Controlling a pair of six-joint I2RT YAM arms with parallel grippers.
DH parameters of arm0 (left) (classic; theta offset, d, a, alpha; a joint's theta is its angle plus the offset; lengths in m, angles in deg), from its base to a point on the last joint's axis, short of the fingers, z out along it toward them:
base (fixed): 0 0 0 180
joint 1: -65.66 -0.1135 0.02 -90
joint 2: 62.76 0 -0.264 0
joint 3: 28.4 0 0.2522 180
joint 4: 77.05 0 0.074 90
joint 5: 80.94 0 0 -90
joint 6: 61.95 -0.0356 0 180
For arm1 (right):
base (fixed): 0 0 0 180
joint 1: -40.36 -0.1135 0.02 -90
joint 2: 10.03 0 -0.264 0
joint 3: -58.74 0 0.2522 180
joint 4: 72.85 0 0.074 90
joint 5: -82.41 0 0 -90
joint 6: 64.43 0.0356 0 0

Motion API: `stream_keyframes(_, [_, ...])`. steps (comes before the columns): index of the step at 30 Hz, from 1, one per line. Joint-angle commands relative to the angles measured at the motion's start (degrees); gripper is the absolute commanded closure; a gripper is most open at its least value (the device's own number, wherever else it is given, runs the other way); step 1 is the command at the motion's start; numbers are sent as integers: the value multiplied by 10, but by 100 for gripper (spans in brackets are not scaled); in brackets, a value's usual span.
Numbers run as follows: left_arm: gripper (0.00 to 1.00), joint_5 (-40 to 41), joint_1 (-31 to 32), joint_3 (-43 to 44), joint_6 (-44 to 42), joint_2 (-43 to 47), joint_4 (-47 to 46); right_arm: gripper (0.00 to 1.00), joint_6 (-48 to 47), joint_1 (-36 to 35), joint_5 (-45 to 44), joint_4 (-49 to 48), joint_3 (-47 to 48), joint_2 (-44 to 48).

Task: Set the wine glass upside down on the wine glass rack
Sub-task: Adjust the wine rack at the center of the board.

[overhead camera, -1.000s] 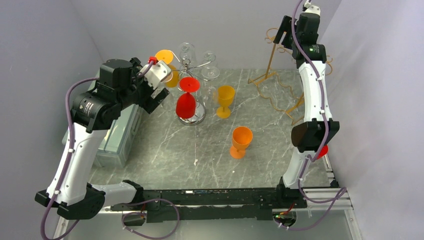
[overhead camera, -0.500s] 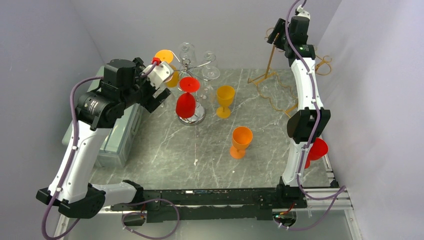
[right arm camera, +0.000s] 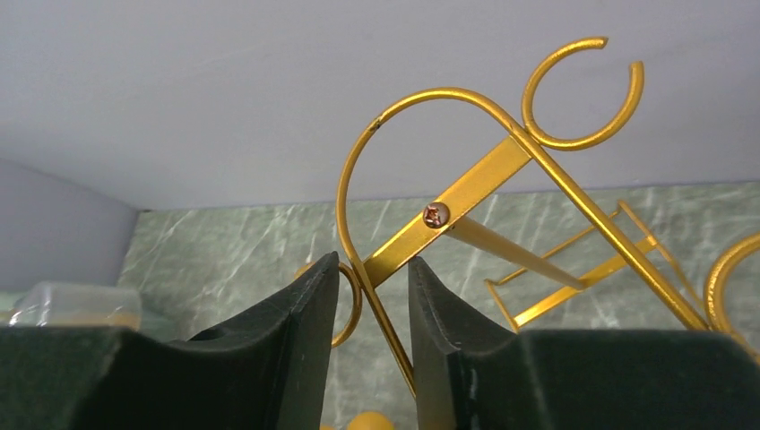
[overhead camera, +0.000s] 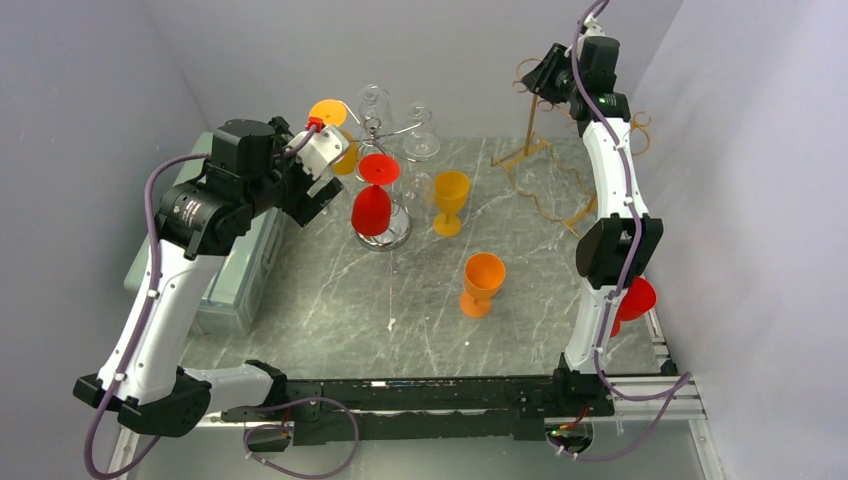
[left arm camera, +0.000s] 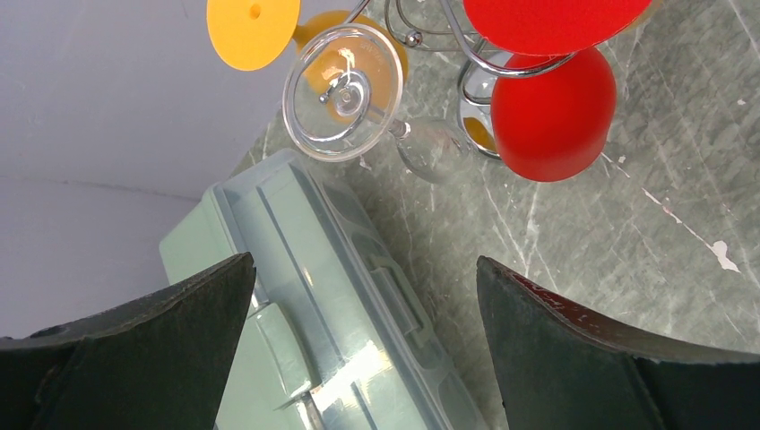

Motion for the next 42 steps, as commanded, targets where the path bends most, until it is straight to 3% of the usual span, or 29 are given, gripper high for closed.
stream_keyframes(1, [1, 7, 0, 9, -1, 10, -19, 66, 11, -3, 86, -25, -27, 52])
stream_keyframes(8, [1, 7, 0, 18, 4, 11, -15, 73, -7, 14, 151, -20, -46, 87])
stream_keyframes(13, [1, 5, 0, 22, 9, 11, -13, 90, 1, 30, 184, -24, -52, 107])
stream_keyframes(17, [1, 4, 0, 25, 8, 10, -12, 92, 15, 42, 194, -27, -54, 110])
stream_keyframes(20, [1, 4, 0, 27, 11, 11, -10, 66, 9, 43, 151, -4, -48, 110])
stream_keyframes(26, [1, 3, 0, 20, 8, 15, -13, 49, 3, 42, 47, -16, -64, 133])
stream_keyframes(33, [1, 1, 0, 16, 6, 12, -17, 38, -17, 34, 2, 42, 49, 62])
stream_keyframes(42, [1, 5, 0, 6, -2, 13, -23, 37, 2, 14, -83, 26, 47, 26])
